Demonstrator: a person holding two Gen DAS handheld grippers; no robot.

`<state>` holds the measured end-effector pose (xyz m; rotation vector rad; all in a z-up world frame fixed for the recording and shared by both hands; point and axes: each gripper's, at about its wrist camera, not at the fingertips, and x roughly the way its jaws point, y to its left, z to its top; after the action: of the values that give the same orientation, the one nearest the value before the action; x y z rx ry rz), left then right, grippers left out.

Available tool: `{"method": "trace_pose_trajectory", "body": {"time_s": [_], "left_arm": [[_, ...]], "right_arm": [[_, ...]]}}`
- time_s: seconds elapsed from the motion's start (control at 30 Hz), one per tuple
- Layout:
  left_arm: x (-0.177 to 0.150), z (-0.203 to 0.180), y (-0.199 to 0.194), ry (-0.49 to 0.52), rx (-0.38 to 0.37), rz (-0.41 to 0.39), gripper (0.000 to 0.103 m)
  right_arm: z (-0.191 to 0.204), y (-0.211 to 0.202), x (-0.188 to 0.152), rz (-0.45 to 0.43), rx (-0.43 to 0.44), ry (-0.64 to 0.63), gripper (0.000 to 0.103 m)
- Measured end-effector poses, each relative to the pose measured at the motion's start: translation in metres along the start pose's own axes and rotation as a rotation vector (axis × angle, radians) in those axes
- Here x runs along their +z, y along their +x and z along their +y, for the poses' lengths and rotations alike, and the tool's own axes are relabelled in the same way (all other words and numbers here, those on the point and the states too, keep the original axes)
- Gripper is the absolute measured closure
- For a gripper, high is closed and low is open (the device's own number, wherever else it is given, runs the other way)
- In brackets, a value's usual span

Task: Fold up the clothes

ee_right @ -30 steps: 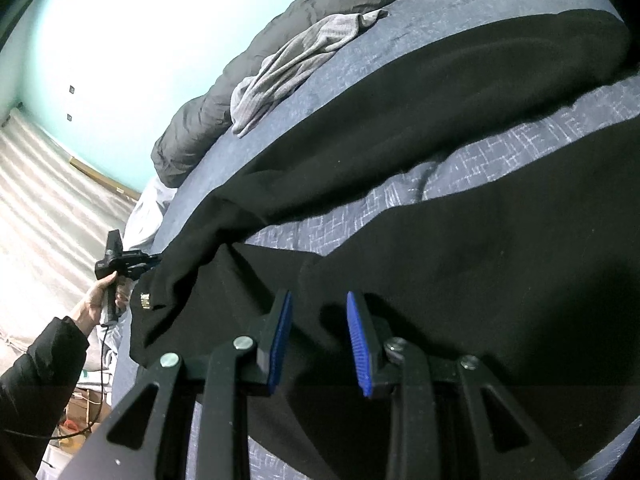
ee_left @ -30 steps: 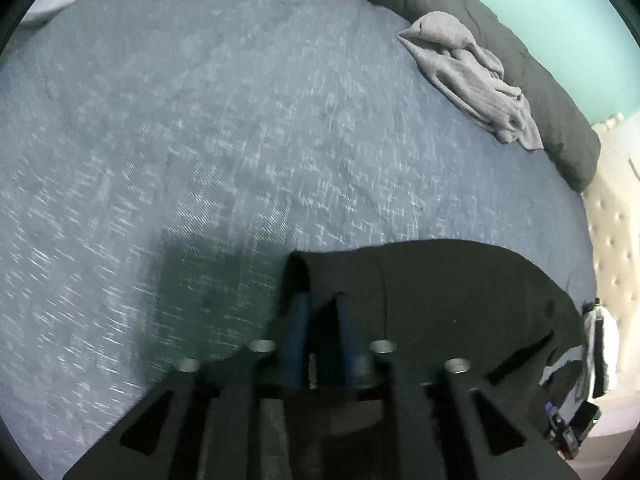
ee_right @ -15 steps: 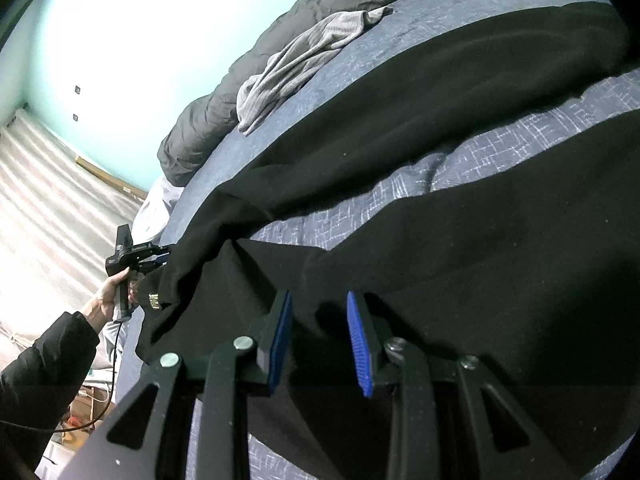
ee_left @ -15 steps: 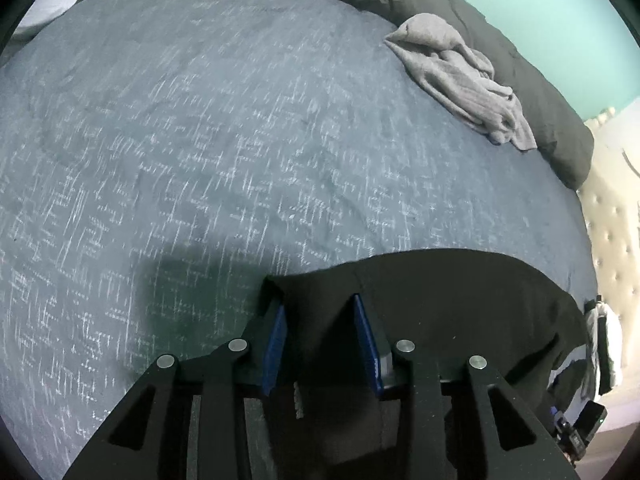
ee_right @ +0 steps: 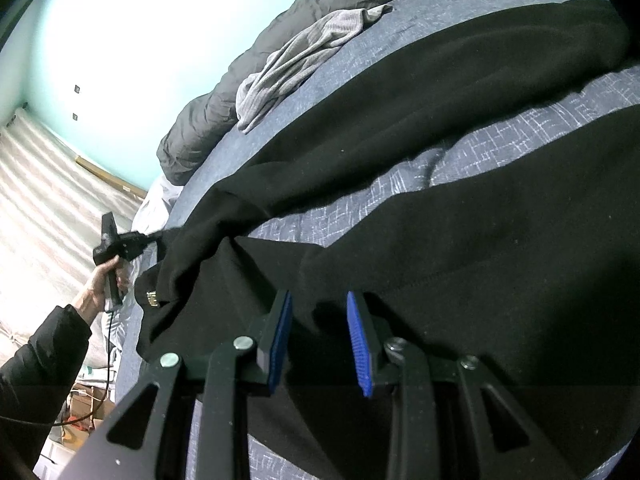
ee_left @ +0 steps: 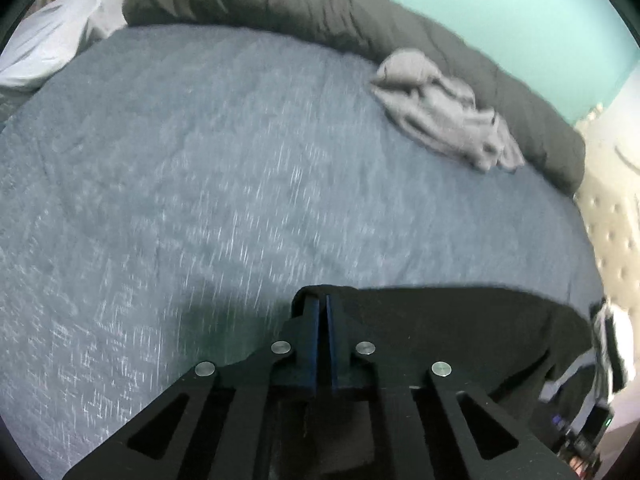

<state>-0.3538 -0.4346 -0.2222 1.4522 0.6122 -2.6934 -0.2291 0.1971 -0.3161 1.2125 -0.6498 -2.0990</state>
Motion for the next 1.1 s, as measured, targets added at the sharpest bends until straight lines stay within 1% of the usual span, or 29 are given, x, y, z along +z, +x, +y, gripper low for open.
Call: {"method": "trace_pose_trajectory", "body": {"time_s": [0.07,0.13,0.2,0.23,0.27,0.33,0.4,0.47,0.57,0.63,0.73,0.83,0.97,1.1], "left_arm": [[0.011,-0.004,-0.002,-0.012,0.009,-0.023,0.1],[0.022,-0.003,0.0,-0.049,0.014,-0.03,0.1],[0.03,0.003,0.006,-0.129,0.011,-0.022,0.1],[0.033,0.008,0.013,-0.18,0.019,-0.004,0.1],[0.034,0.009,0.021,-0.207,0.03,0.02,0.1],[0.033,0.004,0.034,-0.186,0.052,0.065,0.099],[0.03,-0.001,0.039,-0.148,0.054,0.07,0.097],[0.026,0.002,0.04,-0.146,0.038,0.075,0.095],[0.017,0.009,0.033,-0.136,0.037,0.081,0.091],[0.008,0.013,0.027,-0.13,0.017,0.085,0.09],[-0.005,0.017,0.018,-0.1,0.012,0.098,0.089],[-0.017,0.023,0.015,-0.105,0.002,0.113,0.088],[-0.033,0.022,0.023,-0.076,-0.001,0.148,0.087],[-0.04,0.023,0.033,-0.075,-0.01,0.159,0.087]], "right_arm": [[0.0,0.0,0.0,0.0,0.0,0.0,0.075],[0.0,0.001,-0.001,0.0,-0.001,-0.001,0.075],[0.0,0.001,-0.001,0.0,-0.001,-0.002,0.075],[0.0,0.001,-0.001,0.0,-0.001,-0.003,0.075],[0.0,0.001,-0.002,0.0,-0.001,-0.004,0.075],[-0.001,0.002,-0.001,0.001,-0.001,-0.003,0.075],[-0.002,0.003,-0.001,0.002,0.002,-0.001,0.075],[-0.002,0.003,0.0,0.003,0.004,0.001,0.075],[-0.002,0.003,0.0,0.002,0.008,0.001,0.075],[-0.001,0.002,0.0,-0.002,0.01,0.0,0.075],[0.0,0.0,-0.001,-0.008,0.012,-0.001,0.075],[0.002,0.001,-0.002,-0.01,0.011,-0.002,0.075],[0.003,0.001,-0.003,-0.01,0.011,-0.006,0.075],[0.003,0.002,-0.004,-0.01,0.011,-0.009,0.075]]}}
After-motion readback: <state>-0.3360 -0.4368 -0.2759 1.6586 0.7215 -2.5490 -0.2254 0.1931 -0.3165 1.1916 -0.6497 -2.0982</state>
